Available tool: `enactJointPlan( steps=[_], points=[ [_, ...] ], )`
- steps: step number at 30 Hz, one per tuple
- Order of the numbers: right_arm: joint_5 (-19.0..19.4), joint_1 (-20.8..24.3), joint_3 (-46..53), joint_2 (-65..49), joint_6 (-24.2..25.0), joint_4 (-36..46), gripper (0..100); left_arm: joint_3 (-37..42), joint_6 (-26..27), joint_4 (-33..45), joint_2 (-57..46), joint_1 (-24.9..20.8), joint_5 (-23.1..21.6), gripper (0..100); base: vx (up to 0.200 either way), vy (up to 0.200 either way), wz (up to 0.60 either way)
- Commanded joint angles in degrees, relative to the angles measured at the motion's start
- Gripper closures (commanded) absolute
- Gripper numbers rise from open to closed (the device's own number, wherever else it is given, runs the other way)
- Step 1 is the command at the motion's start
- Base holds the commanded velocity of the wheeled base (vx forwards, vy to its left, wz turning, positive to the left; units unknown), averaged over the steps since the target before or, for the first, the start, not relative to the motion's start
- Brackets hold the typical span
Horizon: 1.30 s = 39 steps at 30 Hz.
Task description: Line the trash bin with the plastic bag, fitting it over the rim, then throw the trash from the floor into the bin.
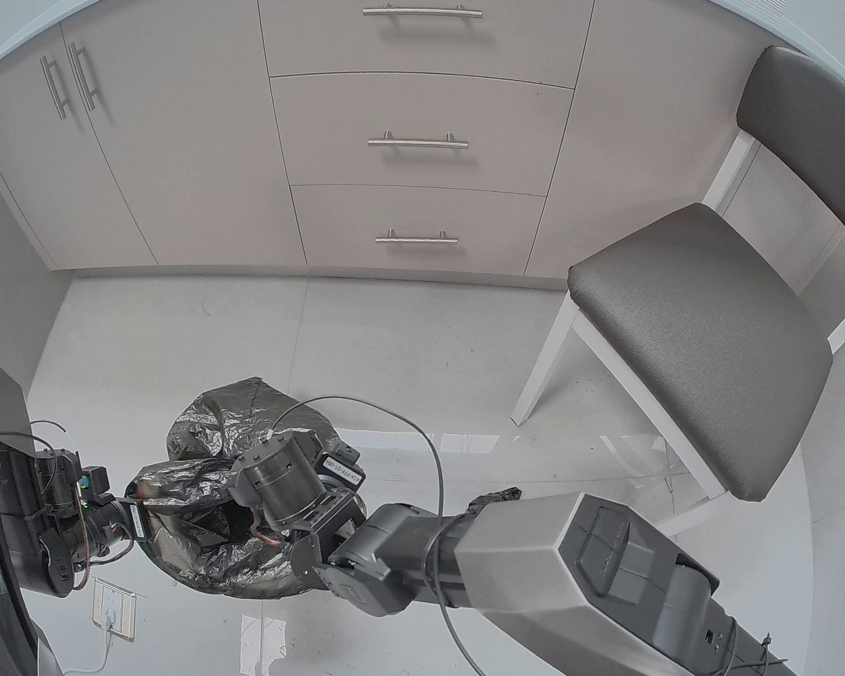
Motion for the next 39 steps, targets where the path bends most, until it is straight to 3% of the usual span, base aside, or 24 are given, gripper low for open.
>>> enactJointPlan(
  steps=[1, 14, 24, 39],
  points=[
    [-0.29, -3.28, 0.01, 0.11, -0.05, -0.03, 0, 0.11, -0.02, -0.01, -0.02, 0.03, 0.01, 100, 0.0, 0.0, 0.0],
    [-0.29, -8.02, 0.01, 3.98, 0.83, -0.47, 0, -0.42, -0.02, -0.01, -0.1, 0.03, 0.01, 100, 0.0, 0.0, 0.0],
    [-0.99, -6.62, 0.01, 1.6, 1.18, -1.7, 0, -8.5, -0.02, -0.01, 0.16, -0.41, 0.19, 100, 0.0, 0.0, 0.0],
    [-2.75, -4.07, 0.01, 0.46, 1.27, -2.85, 0, -10.17, 0.86, -0.01, 5.26, -0.77, 1.24, 100, 0.0, 0.0, 0.0]
  ],
)
